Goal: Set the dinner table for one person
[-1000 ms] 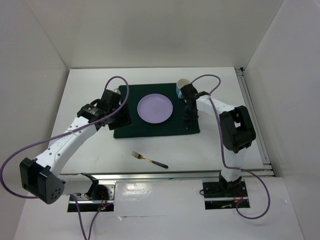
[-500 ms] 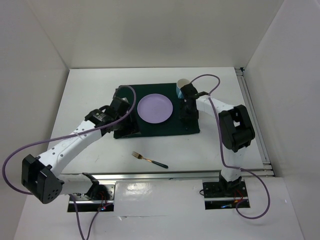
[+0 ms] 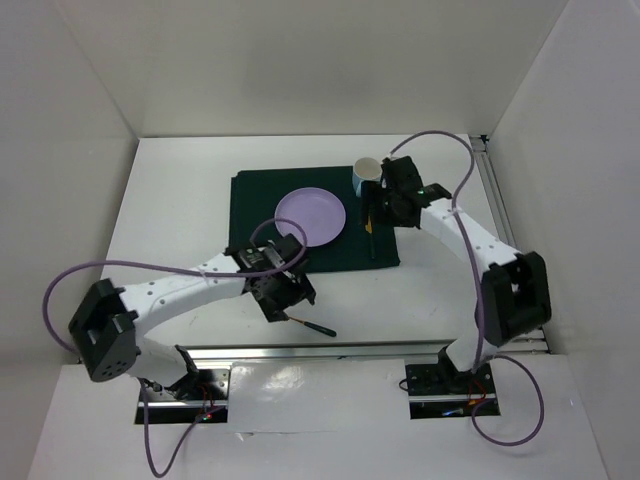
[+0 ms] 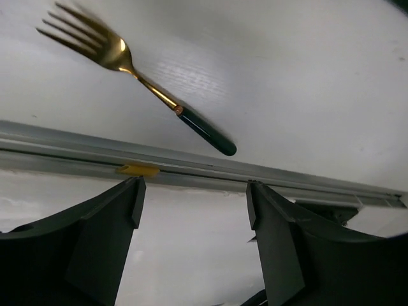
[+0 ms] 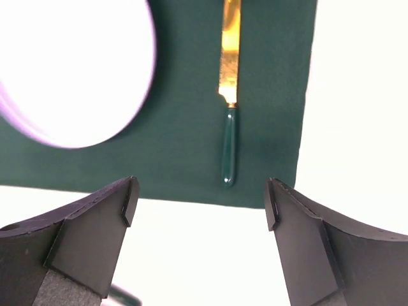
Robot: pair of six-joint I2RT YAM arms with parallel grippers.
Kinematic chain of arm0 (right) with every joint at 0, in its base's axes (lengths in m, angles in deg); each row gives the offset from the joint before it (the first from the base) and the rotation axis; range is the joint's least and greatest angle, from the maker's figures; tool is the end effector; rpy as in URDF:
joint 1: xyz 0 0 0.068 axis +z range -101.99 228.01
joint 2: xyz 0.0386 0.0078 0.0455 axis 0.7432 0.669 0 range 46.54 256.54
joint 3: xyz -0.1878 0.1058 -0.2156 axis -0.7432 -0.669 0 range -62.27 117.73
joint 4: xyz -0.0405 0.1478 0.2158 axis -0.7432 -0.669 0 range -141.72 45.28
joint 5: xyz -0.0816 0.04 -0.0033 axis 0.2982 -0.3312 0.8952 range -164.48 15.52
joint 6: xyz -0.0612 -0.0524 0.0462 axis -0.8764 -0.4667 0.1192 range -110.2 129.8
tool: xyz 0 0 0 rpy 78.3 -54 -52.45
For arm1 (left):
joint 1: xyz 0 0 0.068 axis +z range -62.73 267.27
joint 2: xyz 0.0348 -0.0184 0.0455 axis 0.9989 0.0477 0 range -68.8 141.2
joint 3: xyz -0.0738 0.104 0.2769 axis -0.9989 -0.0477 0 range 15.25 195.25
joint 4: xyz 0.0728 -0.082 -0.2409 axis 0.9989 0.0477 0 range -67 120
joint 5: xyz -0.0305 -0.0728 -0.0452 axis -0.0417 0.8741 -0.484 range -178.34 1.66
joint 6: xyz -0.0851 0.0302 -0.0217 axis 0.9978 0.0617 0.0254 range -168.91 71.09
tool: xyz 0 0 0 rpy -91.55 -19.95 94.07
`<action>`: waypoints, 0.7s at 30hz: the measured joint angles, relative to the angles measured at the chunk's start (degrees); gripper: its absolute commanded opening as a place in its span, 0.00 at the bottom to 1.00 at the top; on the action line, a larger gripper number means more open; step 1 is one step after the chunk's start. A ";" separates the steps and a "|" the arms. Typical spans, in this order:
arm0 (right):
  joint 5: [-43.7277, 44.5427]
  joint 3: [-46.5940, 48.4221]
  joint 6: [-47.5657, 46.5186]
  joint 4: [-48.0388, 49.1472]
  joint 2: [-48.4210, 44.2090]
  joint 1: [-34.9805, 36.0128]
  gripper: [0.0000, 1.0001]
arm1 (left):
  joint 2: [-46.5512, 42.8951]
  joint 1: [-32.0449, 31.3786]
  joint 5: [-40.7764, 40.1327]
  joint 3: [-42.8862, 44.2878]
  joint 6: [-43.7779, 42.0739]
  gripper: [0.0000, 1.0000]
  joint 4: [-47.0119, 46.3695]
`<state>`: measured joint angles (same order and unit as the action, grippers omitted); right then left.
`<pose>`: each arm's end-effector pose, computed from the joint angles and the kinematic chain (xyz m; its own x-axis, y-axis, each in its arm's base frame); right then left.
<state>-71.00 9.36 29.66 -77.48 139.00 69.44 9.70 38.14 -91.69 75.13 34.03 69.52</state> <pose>0.3554 0.1341 0.2513 -0.8170 0.0436 -0.5750 -0.0570 0.9862 0.1556 0.1880 -0.2098 0.2391 -0.8061 -0.5825 -0.1044 -0.4985 0.7635 -0.4107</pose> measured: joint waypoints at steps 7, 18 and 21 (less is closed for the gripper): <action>-2.16 -1.73 -0.04 -0.79 -11.21 -1.60 0.93 | 16.92 -5.35 0.33 5.25 15.23 0.79 3.13; -4.85 -1.92 -2.32 -4.11 -14.60 -4.94 0.93 | 20.59 -6.27 1.88 5.14 22.62 0.75 0.55; -5.46 -1.92 -2.95 -4.28 -14.99 -5.09 0.93 | 22.25 -7.43 1.79 5.16 23.87 0.75 0.04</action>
<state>-76.46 7.44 26.71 -81.76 124.01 64.35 31.95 30.71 -89.90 80.29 57.90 69.57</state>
